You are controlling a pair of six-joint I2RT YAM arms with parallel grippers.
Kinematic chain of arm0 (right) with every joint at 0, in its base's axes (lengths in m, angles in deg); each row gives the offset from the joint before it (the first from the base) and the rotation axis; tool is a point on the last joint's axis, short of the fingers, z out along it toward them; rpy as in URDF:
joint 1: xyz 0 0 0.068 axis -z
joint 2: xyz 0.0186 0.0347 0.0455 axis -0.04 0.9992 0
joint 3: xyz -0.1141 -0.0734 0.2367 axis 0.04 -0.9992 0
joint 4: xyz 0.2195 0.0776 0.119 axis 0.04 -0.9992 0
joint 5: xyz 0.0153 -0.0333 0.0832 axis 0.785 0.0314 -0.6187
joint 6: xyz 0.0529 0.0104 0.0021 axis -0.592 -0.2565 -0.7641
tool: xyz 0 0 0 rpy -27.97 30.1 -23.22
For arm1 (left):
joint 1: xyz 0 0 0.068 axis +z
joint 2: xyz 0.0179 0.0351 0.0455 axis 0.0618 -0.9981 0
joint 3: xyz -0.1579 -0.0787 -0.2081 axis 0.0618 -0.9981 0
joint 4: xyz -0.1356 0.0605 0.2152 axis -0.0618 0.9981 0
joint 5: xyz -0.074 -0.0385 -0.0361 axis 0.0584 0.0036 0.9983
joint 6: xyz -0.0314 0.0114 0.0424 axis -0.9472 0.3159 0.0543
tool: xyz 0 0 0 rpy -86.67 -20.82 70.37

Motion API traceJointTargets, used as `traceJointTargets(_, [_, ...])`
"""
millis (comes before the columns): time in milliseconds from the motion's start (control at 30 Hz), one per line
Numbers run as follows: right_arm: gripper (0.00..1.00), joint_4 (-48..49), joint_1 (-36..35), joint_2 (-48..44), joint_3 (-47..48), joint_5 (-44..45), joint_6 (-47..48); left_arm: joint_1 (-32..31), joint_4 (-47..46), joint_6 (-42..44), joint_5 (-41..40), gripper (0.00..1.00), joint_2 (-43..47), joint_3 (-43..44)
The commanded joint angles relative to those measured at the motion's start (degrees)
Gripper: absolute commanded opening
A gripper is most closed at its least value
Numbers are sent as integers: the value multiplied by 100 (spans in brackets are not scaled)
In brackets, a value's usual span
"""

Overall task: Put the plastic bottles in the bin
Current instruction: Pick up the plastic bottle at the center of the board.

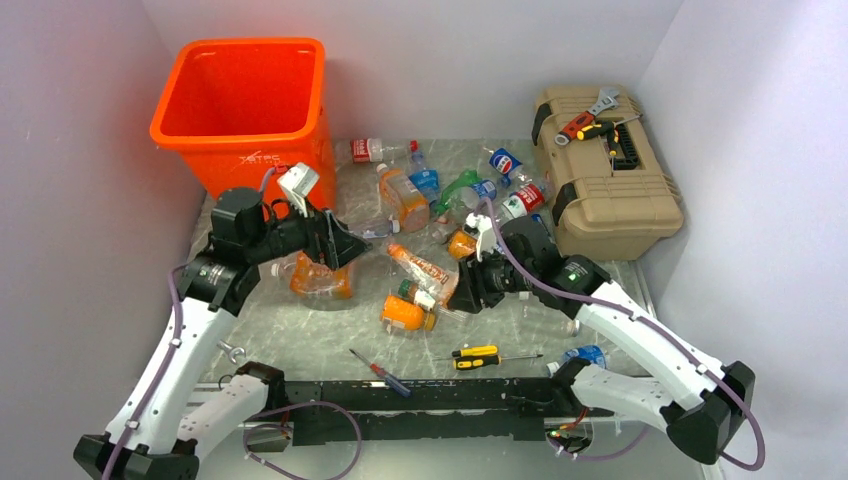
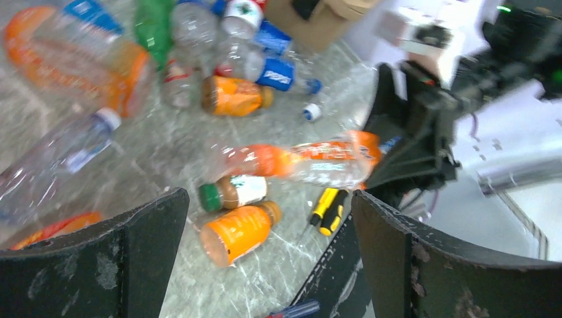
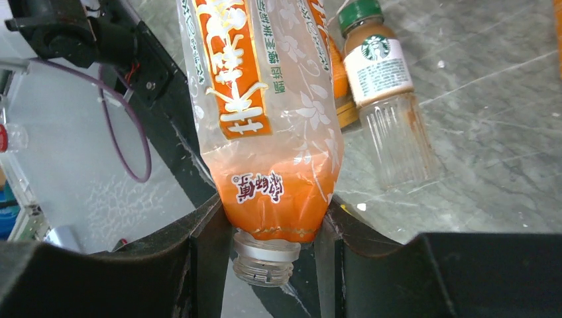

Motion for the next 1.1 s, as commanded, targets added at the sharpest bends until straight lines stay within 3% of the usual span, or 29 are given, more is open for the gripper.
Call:
traceJointTargets(0, [35,1,-92,154,101,-402,81,-332,-109,1156,1482,99,-200,603])
traceJointTargets(167, [36,-24,-207,304,237,-444,23,-1078,913,3493,595,99,-357,859])
traceJointTargets(433, [36,-413,-251,355,414,-254,92,-2268,1564,5705,-1174,99,-636,1012])
traceJointTargets(733, [39,-502,-272,454,633,-744,289,-3136,1594,6308,-1100,99,-1419,1437])
traceJointTargets(1067, [40,-474,-277,408,728,-912,327,-3528,2053,6398,-1253,93,-2000,1686])
